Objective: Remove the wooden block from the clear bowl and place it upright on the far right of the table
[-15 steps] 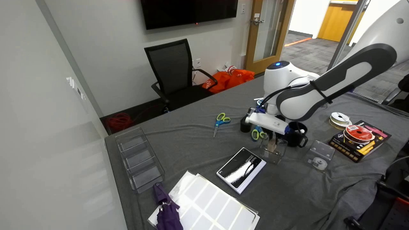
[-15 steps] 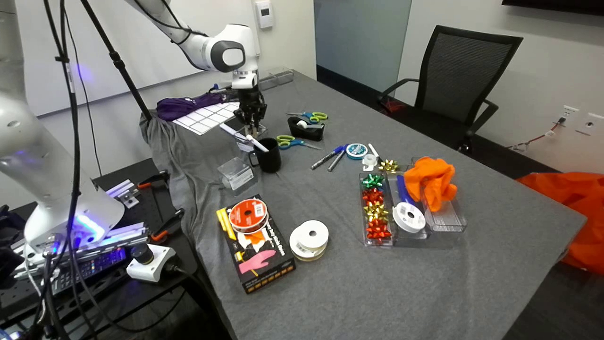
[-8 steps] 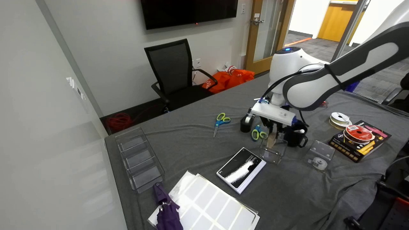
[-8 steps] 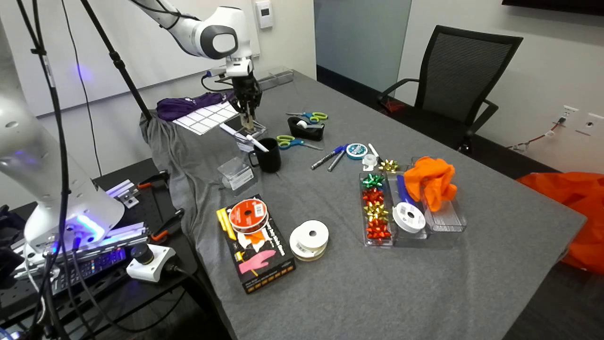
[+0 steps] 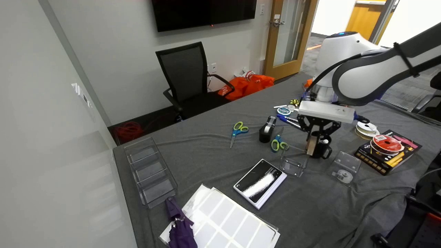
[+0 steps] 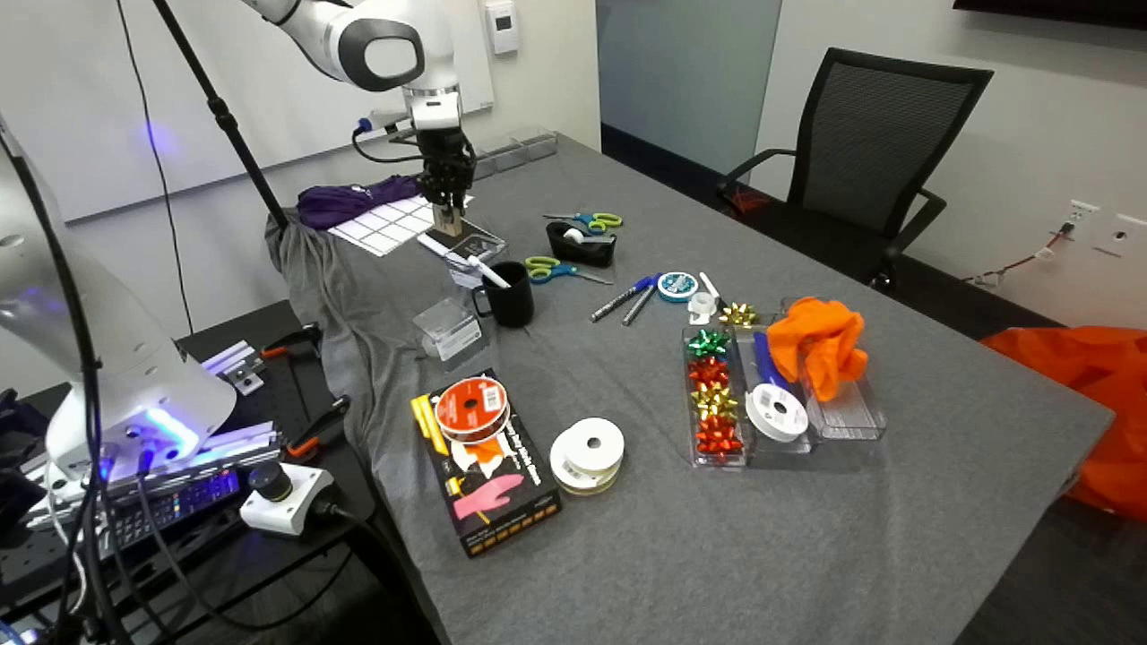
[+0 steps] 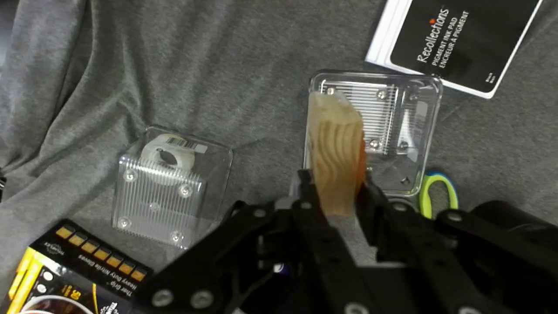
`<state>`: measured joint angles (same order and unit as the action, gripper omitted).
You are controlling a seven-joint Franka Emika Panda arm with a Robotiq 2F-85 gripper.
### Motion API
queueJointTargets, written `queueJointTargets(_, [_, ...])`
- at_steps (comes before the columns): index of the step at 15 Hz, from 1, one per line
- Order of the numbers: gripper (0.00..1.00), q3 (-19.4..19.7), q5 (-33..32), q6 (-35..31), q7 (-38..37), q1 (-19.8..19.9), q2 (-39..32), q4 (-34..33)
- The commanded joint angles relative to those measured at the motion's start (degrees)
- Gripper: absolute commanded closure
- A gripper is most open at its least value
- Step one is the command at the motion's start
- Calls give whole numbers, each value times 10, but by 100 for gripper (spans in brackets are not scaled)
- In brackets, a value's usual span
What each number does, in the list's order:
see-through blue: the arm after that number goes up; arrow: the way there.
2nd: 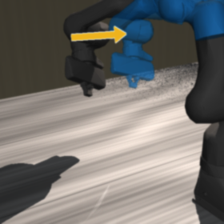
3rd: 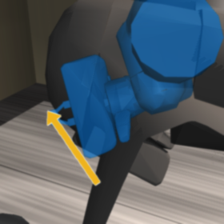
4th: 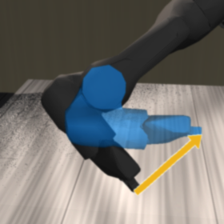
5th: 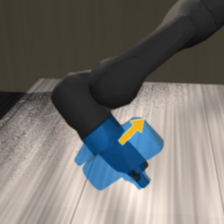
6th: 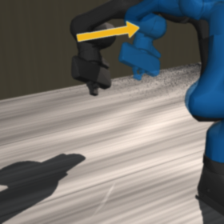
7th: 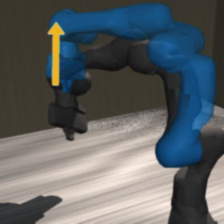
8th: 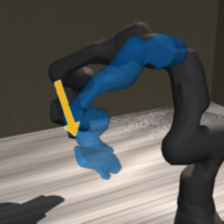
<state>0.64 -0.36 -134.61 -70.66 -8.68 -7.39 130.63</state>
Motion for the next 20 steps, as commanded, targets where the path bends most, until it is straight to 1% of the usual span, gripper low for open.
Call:
queueJointTargets(1, [93, -1, 17, -16, 83, 35, 56, 45])
queueJointTargets(5, [93, 9, 17, -49, 115, 61, 68, 43])
queueJointTargets(8, [93, 19, 0, -86, 128, 79, 68, 35])
queueJointTargets(9, [93, 24, -15, -93, 135, 84, 65, 31])
queueJointTargets(11, [93, 34, -59, -97, 143, 94, 60, 23])
queueJointTargets(13, [93, 46, -134, -93, 148, 105, 51, 9])
queueJointTargets(15, [93, 56, -191, -91, 165, 114, 42, -8])
queueJointTargets(17, [93, 64, -223, -96, 190, 122, 32, -25])
queueJointTargets(20, [93, 75, -264, -139, 248, 130, 13, -37])
